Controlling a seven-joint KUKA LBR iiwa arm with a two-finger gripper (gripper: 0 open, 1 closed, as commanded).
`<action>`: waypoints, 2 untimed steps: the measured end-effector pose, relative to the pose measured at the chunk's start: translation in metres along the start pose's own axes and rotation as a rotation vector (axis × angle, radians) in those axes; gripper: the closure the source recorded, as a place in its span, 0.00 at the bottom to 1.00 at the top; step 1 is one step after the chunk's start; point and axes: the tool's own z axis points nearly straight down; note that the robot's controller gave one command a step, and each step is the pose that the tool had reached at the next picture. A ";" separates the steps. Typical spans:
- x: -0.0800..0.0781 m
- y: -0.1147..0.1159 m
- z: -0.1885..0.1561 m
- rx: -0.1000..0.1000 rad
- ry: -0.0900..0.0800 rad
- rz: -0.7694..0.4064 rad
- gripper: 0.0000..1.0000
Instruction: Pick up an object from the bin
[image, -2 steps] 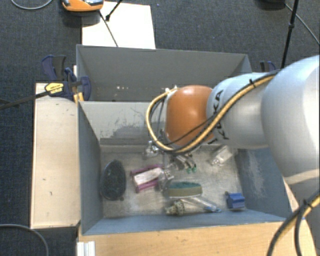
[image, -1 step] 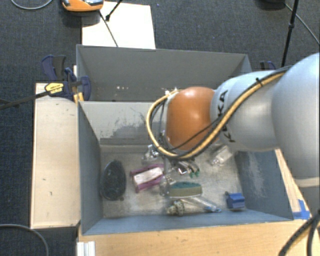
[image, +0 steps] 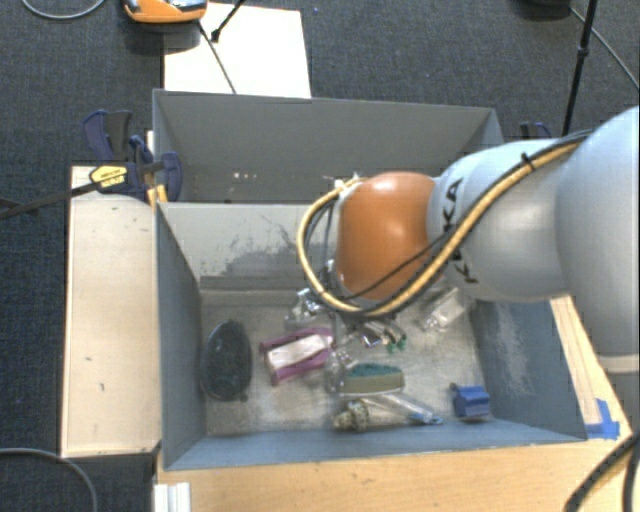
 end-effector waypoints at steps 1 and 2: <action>-0.001 -0.013 0.037 -0.001 -0.004 -0.006 0.00; -0.002 -0.013 0.036 -0.001 -0.004 -0.001 0.00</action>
Offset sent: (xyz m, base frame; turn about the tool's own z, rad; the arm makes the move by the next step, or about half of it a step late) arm 0.0044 -0.0122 -0.0383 -0.0114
